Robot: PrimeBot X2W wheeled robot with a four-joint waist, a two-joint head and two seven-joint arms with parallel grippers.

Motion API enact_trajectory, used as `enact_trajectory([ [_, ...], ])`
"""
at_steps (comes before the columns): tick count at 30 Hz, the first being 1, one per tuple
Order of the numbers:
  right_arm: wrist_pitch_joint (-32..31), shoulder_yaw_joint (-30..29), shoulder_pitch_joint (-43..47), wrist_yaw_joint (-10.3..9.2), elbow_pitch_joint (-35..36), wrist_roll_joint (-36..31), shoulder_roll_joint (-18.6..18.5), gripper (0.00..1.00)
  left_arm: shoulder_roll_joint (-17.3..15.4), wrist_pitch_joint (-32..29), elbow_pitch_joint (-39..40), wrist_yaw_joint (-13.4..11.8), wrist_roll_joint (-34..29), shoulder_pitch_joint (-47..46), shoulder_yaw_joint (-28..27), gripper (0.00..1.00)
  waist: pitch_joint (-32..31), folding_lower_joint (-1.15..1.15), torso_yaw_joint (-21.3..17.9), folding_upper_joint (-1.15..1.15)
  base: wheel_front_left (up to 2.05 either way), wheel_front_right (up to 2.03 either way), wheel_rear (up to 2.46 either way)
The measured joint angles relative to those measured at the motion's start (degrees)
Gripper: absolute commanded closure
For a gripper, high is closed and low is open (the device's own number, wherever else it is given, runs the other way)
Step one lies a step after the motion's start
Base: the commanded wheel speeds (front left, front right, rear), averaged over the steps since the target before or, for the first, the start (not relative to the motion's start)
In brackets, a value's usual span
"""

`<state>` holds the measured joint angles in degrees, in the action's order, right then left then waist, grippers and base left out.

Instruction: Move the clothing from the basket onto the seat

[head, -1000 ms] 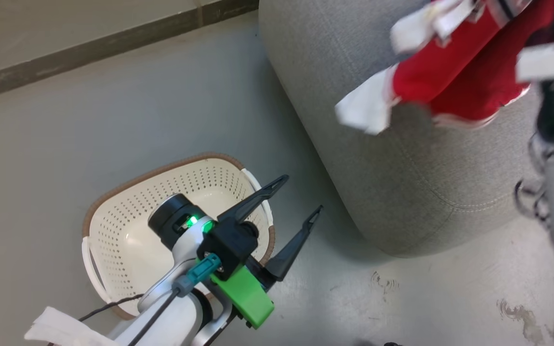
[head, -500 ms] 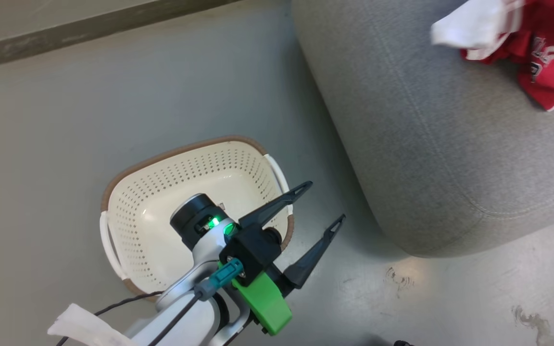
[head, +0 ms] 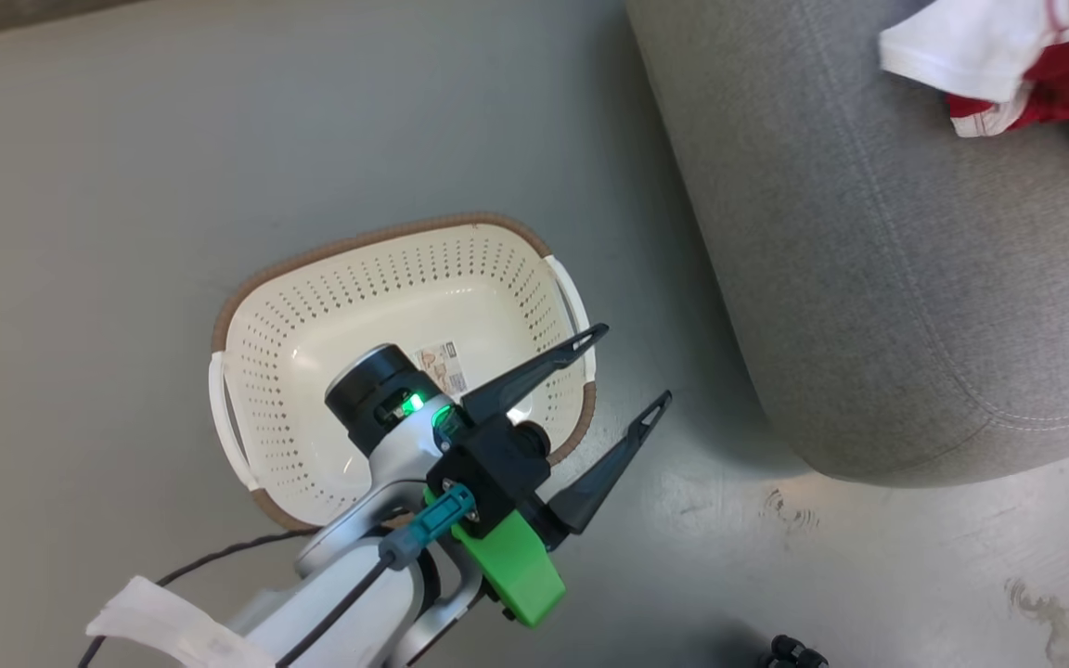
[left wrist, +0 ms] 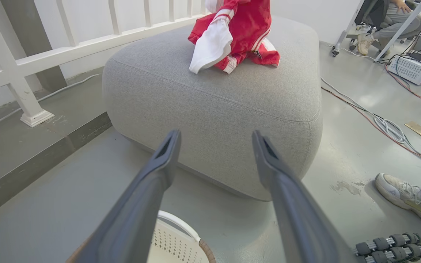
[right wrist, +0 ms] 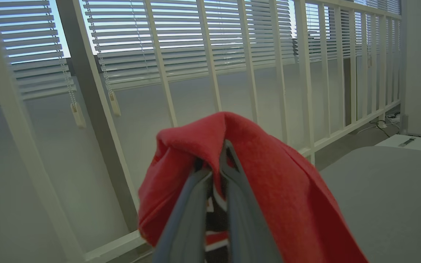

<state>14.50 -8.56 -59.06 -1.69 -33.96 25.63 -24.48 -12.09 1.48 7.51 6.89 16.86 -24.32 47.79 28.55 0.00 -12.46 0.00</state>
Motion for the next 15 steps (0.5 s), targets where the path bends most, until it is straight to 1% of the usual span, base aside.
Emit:
enact_trajectory([
  [4,0.01,-0.09,2.53,0.01,-3.63,0.2,1.8,1.0,-0.22,0.0,-0.08,0.0,-0.31,-0.51,-0.42,0.0,1.22,0.0,0.29,0.0,0.0,0.0,0.0],
  [5,0.01,-0.25,4.02,0.03,-5.5,0.45,2.56,1.0,-0.41,0.07,-0.48,0.01,-0.35,-0.72,-0.53,0.0,1.59,0.0,0.29,0.0,0.0,0.0,0.0],
  [12,0.09,-0.85,6.65,0.21,-10.59,1.76,3.78,1.0,-0.98,0.12,-1.23,0.09,-0.34,-1.31,-0.66,0.0,1.93,0.0,-0.08,0.0,0.0,0.0,0.0],
  [15,0.09,-0.63,7.44,1.18,-13.16,1.86,4.9,1.0,-1.0,0.58,-1.43,0.1,-0.33,-1.51,-0.66,0.0,1.89,0.0,-0.25,0.0,0.0,0.0,0.0],
])
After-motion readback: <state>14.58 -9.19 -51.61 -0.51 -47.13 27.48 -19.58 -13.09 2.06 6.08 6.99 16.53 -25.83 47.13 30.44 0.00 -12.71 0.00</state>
